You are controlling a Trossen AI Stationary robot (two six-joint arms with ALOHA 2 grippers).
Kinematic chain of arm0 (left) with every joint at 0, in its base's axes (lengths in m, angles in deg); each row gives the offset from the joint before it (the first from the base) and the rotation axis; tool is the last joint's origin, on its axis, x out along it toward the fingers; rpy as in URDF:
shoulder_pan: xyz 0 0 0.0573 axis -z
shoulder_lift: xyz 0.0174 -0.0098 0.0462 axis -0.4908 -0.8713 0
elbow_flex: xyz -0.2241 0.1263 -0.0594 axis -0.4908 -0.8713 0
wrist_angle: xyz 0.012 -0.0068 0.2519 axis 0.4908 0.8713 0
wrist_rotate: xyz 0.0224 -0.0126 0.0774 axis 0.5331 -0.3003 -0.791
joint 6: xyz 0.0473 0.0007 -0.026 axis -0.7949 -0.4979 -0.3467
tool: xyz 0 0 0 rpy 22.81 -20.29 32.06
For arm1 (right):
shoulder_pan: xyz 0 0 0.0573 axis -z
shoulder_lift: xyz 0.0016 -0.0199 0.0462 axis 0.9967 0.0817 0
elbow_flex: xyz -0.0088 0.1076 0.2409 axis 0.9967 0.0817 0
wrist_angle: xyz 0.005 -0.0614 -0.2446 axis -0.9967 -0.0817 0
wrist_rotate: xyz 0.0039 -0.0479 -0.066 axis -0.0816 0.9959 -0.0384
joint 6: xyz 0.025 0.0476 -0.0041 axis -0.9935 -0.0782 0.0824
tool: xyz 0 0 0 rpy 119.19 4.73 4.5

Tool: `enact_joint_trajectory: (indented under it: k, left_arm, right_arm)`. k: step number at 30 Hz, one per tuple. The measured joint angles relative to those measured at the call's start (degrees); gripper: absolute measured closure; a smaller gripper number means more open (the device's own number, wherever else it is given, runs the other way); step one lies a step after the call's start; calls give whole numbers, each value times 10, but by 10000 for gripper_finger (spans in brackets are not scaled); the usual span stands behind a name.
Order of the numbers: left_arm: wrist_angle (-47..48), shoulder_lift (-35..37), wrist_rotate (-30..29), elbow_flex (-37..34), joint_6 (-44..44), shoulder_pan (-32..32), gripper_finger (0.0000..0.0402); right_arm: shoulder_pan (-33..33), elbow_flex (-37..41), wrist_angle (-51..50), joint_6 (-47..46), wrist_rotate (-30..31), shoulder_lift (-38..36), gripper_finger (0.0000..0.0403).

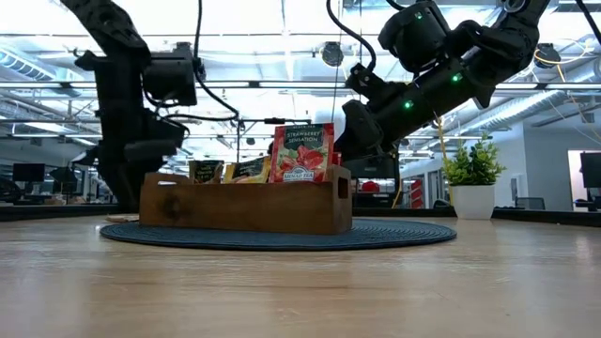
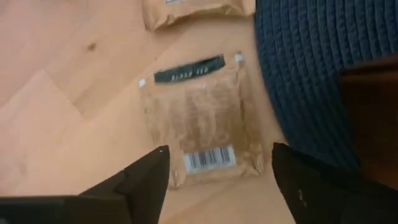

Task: Pick & Place Tea
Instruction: Put the brown tea bag into the left section of the wooden organizer

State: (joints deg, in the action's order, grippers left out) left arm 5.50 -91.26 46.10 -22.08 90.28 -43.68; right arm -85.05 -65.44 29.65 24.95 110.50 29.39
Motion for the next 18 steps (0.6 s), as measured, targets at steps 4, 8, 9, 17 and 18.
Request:
enact_joint_trajectory:
  k: [4, 8, 9, 17, 18]
  left_arm:
    - [-19, -13, 2, -16, 2, -2, 109]
    - [-26, -40, 0, -20, 5, -2, 113]
    - [-24, -48, 0, -21, 6, -2, 116]
    - [-7, -58, 7, -19, 0, -2, 172]
    - [3, -55, 6, -17, -1, -2, 185]
  right_arm:
    - [0, 0, 0, 0, 0, 0, 326]
    - [0, 0, 0, 0, 0, 0, 326]
    - [0, 0, 0, 0, 0, 0, 326]
    - [0, 0, 1, 0, 0, 0, 326]
    - [0, 0, 1, 0, 0, 0, 326]
